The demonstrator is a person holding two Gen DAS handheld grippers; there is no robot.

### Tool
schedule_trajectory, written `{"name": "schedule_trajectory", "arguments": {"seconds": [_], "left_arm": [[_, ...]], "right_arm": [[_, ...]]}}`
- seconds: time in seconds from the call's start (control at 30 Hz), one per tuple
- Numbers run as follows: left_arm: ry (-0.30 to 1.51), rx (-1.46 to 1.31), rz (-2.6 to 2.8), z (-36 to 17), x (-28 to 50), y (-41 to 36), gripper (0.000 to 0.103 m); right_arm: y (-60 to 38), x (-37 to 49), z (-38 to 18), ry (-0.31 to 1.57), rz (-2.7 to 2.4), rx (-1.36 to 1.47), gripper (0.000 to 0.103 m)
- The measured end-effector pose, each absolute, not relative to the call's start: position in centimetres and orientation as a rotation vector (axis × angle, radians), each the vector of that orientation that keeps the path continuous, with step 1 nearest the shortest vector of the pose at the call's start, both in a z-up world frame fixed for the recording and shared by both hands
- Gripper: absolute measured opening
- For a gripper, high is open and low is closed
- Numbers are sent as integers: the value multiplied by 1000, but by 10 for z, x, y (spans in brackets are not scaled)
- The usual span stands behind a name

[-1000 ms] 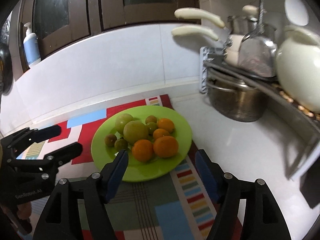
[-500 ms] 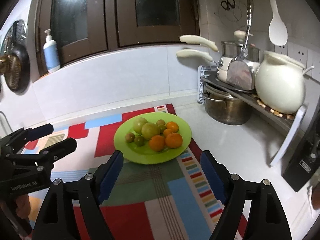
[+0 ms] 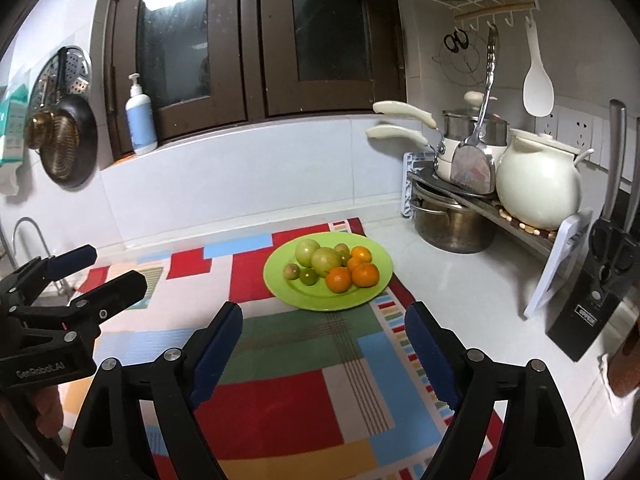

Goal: Organize fruits

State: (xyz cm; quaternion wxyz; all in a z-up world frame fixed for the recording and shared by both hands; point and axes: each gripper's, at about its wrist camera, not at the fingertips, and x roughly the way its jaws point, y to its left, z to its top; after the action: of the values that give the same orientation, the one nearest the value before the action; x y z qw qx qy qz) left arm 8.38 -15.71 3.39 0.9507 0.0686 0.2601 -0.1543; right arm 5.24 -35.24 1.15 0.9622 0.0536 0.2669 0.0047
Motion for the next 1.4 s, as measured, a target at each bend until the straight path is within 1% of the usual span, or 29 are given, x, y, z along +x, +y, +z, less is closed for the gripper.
{"name": "schedule_trajectory", "arguments": {"seconds": [0.1,0.13,0.17,0.2,0.33,0.87,1.4], "left_arm": [[522,139,-315,38,71,-152,97],[517,143,-313,39,66,-151,98],[512,146,-311,41,62,-150,102],[506,149,-309,42,58,-149,103],[488,154,-306,47,45,-143,103],[483,166,-273,47,21,-123,103],[479,163,-276,49,17,-118,103]], "right_arm": [[-348,41,16,533,8,107,84],[-347,37,18,529,7,105,84],[-345,33,19,526,6,104,84],[-344,30,21,524,5,104,84],[-337,16,24,515,-2,102,87],[-320,-9,30,510,-13,88,87],[-311,-15,36,496,-17,69,87]]}}
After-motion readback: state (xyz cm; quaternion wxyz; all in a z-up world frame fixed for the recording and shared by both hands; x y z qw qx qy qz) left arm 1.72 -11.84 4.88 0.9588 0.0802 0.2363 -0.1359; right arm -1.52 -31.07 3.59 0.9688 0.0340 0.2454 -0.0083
